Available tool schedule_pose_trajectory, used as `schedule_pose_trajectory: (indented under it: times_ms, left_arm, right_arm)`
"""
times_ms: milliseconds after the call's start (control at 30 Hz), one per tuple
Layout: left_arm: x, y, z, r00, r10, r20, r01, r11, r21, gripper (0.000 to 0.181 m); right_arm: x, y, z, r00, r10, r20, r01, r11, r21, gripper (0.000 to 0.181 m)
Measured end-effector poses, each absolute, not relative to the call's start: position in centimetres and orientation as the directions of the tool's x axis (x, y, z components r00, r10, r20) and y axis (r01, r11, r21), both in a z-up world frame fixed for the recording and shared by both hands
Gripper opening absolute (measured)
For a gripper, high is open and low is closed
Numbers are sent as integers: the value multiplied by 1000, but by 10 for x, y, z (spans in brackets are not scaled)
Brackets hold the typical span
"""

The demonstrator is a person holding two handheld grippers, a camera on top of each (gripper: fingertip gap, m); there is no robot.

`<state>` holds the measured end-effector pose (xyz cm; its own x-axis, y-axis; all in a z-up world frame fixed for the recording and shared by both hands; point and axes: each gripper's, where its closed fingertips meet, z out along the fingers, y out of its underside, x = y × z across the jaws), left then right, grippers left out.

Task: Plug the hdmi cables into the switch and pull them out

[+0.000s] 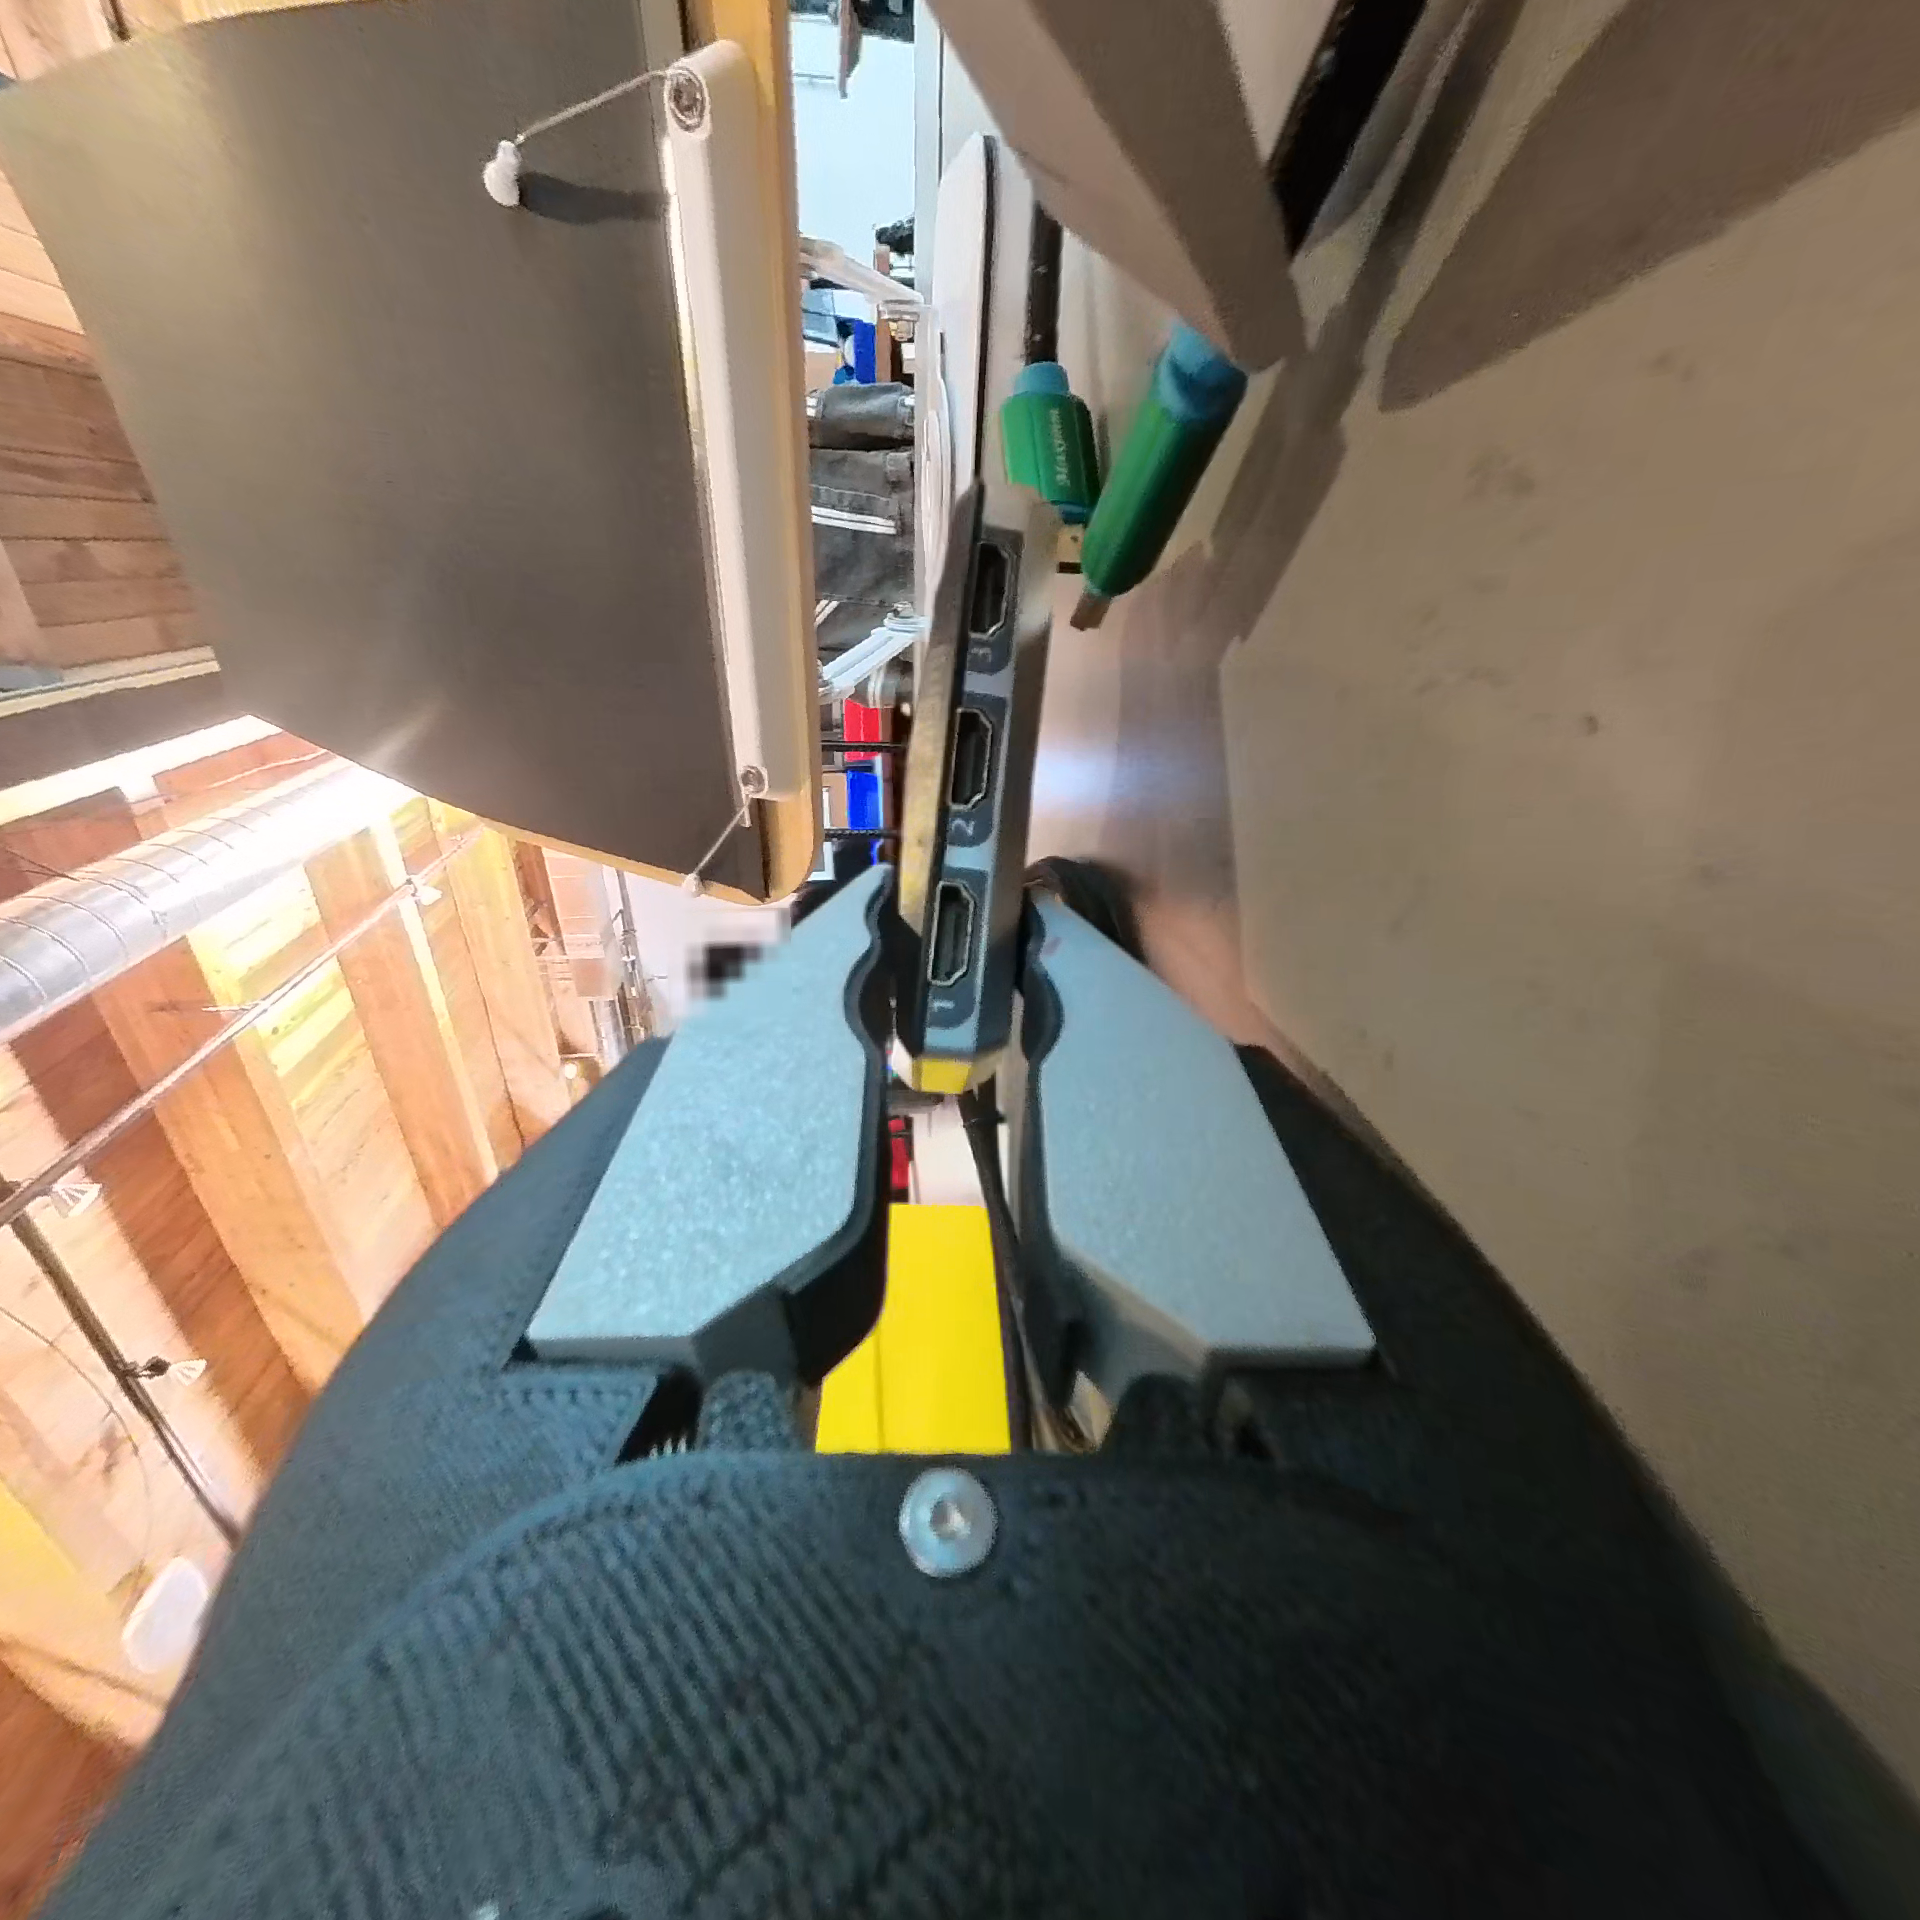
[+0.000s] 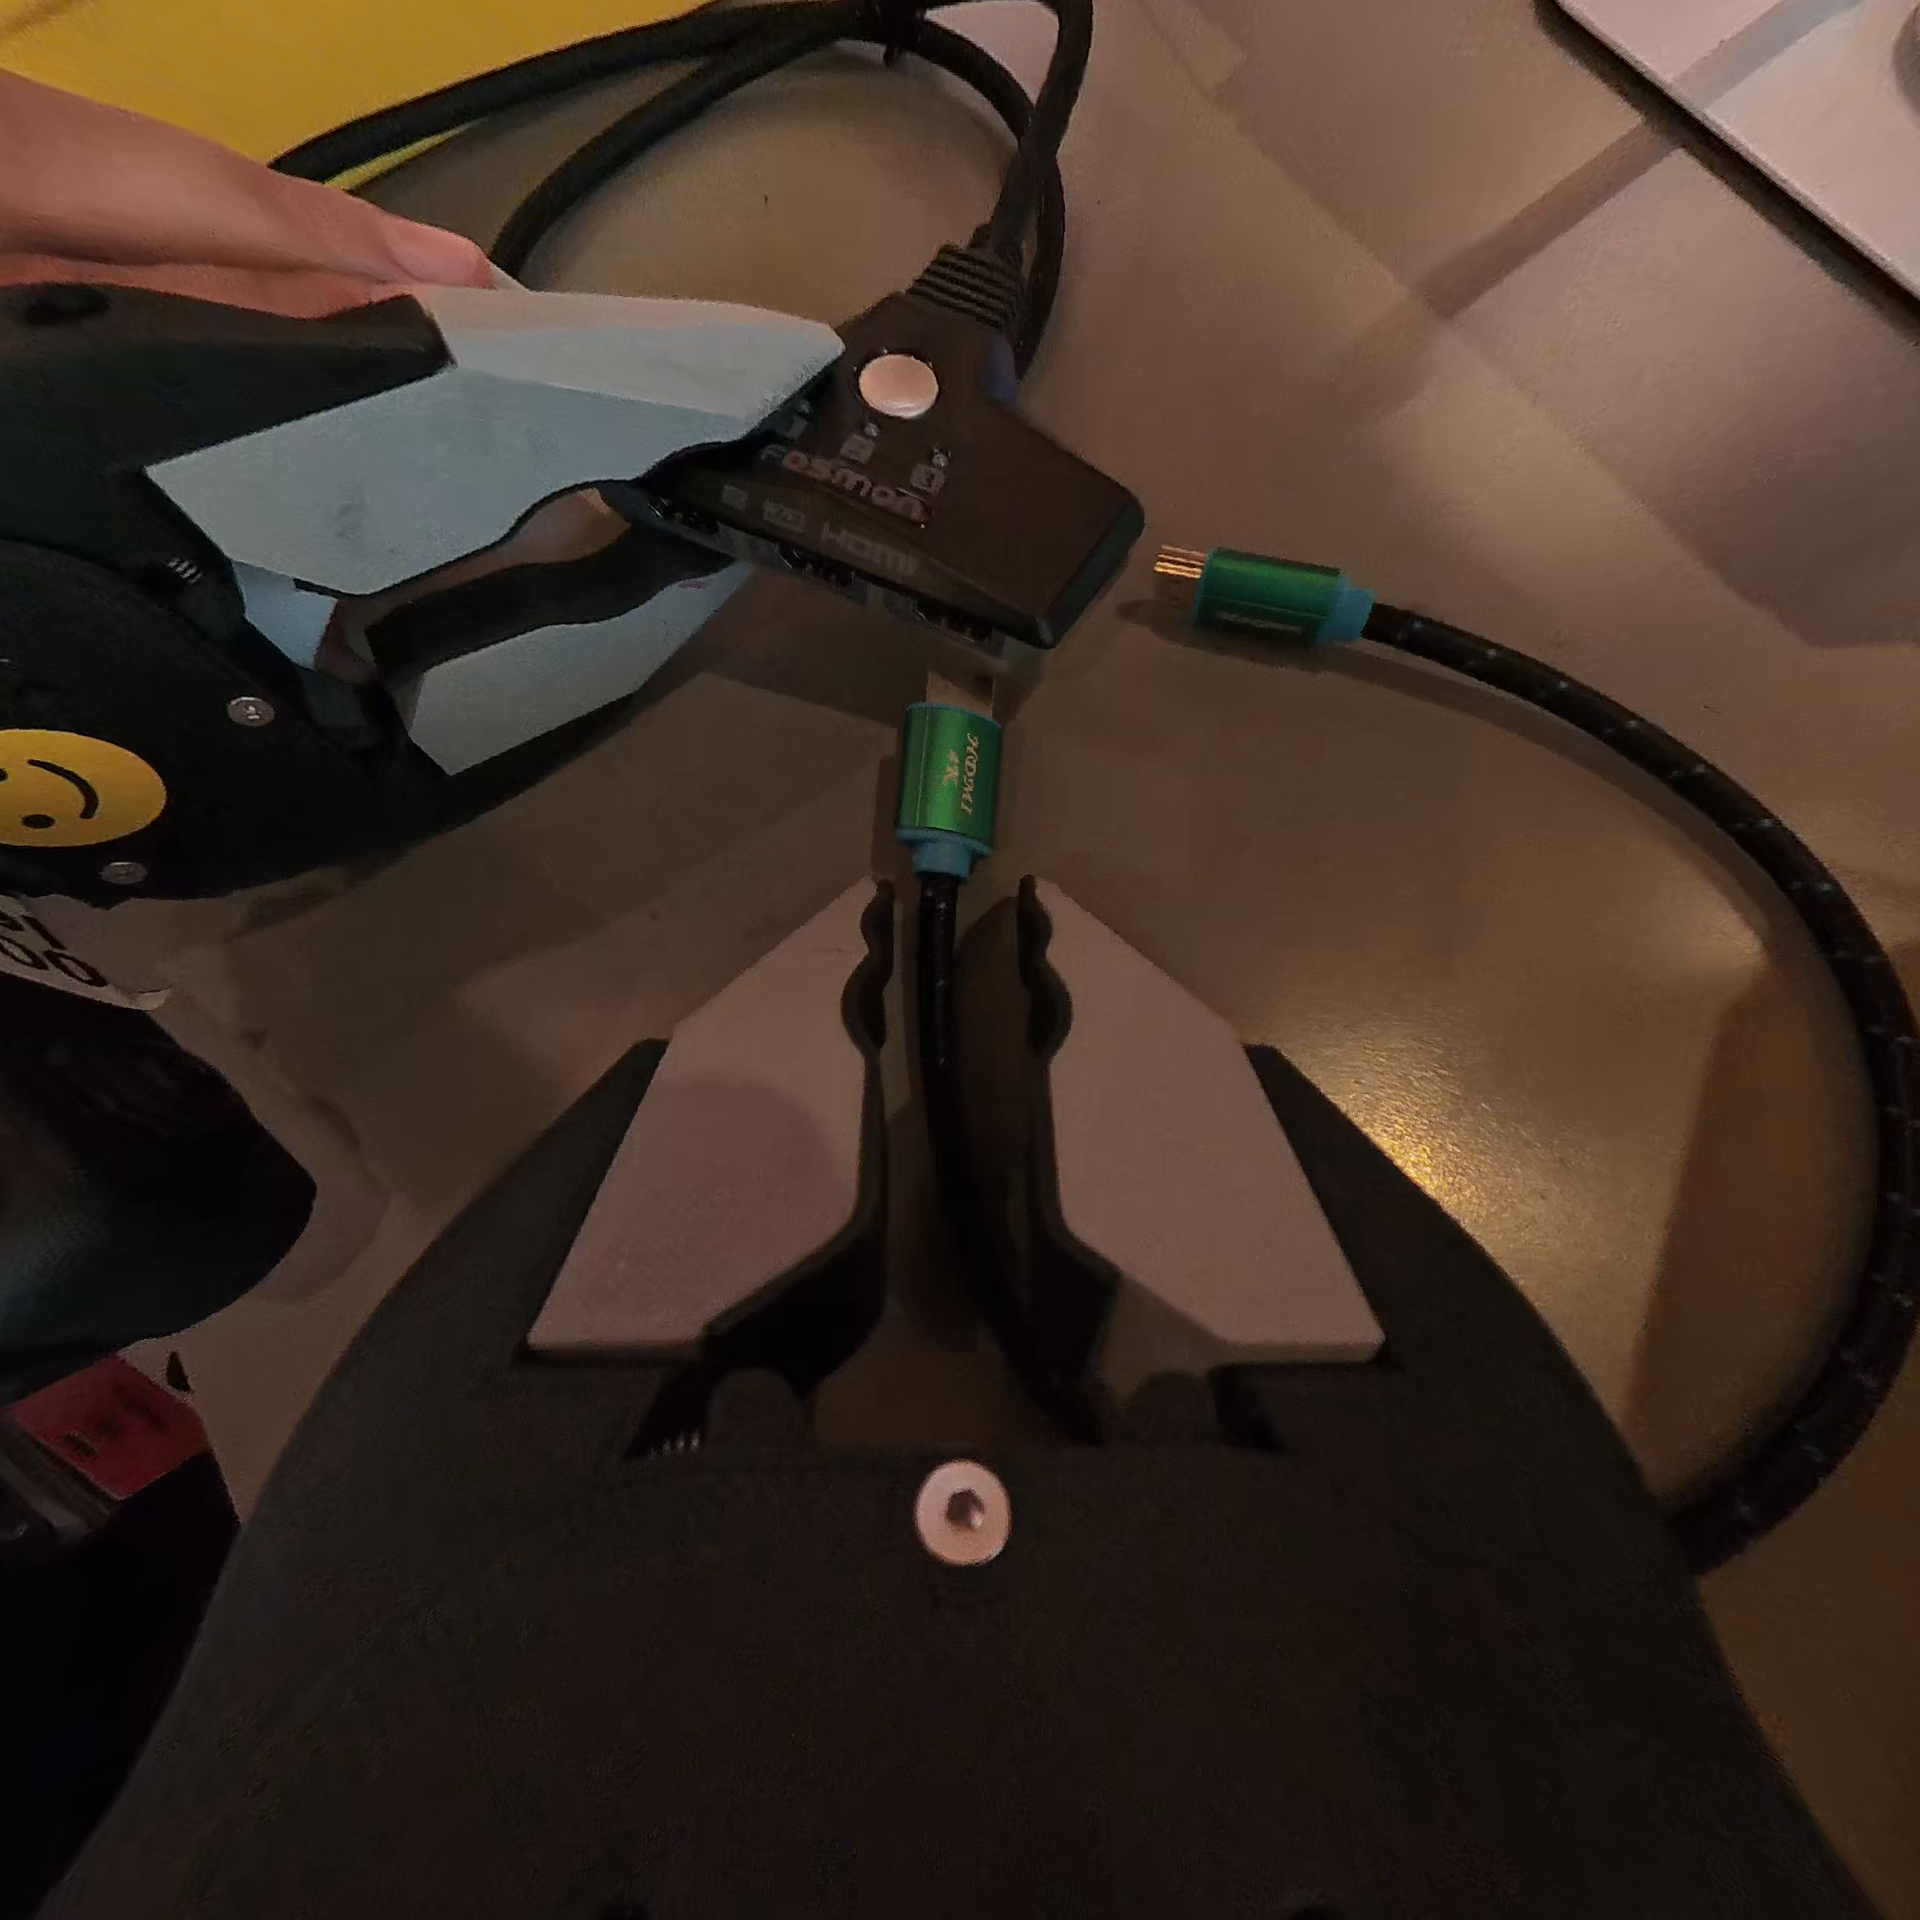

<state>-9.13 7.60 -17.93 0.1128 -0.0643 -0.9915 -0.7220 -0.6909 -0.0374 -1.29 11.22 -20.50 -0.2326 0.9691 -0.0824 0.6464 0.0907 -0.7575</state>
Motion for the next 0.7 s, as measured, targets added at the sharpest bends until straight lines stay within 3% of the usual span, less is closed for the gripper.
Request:
schedule_pose_trajectory:
  times_ms: [533, 700]
  left_arm:
    - [-91, 77, -184, 187, -55, -981, -729, -678, -100, 20]
    - [-88, 77, -184, 182, -63, -981, -737, -669, -94, 19]
  right_arm:
    - [-24, 114, -182, -247, 969, 18, 532, 151, -833, 40]
    - [-22, 106, -180, -321, 935, 148, 458, 290, -840, 55]
